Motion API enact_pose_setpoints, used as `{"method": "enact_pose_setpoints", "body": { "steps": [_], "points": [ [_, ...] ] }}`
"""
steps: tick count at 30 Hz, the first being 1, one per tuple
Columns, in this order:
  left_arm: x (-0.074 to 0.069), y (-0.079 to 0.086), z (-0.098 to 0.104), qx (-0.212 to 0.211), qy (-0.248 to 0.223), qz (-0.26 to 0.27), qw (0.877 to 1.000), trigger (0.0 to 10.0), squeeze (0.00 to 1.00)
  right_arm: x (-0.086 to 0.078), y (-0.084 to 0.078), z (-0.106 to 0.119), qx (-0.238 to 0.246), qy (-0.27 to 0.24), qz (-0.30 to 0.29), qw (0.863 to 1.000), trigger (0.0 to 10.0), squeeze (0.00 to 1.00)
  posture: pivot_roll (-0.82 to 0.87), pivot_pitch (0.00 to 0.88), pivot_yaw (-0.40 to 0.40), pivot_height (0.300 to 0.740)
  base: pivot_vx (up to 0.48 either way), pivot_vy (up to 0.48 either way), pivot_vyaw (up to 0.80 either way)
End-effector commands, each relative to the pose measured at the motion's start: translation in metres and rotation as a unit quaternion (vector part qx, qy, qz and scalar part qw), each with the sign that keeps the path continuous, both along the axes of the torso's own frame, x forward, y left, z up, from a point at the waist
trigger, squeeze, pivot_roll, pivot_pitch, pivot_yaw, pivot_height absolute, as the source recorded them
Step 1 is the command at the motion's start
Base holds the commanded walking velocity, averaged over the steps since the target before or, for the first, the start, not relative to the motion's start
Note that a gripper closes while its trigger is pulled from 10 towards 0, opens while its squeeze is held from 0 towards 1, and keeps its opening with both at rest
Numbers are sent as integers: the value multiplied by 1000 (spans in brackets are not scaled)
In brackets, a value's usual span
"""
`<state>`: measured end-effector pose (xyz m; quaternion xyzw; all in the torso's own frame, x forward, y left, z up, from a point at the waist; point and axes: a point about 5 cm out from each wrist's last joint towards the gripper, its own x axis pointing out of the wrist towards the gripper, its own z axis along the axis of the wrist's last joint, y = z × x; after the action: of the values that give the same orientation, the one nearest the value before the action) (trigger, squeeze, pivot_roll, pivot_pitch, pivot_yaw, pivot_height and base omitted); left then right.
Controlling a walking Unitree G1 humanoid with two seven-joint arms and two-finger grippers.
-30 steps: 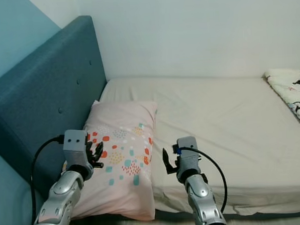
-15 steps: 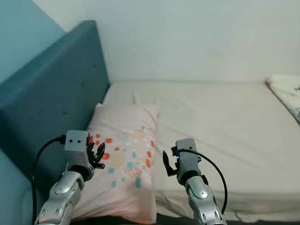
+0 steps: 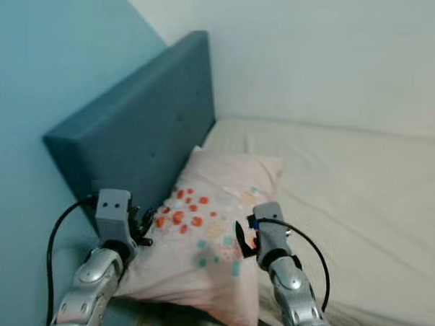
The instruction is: Clean up the room
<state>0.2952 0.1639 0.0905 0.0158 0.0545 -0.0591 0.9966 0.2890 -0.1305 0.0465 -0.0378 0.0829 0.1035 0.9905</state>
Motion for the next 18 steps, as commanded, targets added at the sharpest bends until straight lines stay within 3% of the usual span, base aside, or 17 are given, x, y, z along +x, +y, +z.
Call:
{"method": "enact_pose_setpoints", "body": {
  "steps": [1,9,18],
  "points": [
    [0,3,-2,10,7,-1,1000,10000,0,-1,0,0,3,-2,-2,1000,10000,0,39,8,-33,740,0,0,800],
    [-1,2,-2,8,9,-6,1000,10000,0,-3,0,-1,3,-2,-5,1000,10000,0,42,13,-29,740,0,0,766],
    [0,0,1,-6,6,-14,1000,10000,0,-2,-3,0,22,0,-23,999,10000,0,39,16,-28,740,0,0,0]
  ]
}}
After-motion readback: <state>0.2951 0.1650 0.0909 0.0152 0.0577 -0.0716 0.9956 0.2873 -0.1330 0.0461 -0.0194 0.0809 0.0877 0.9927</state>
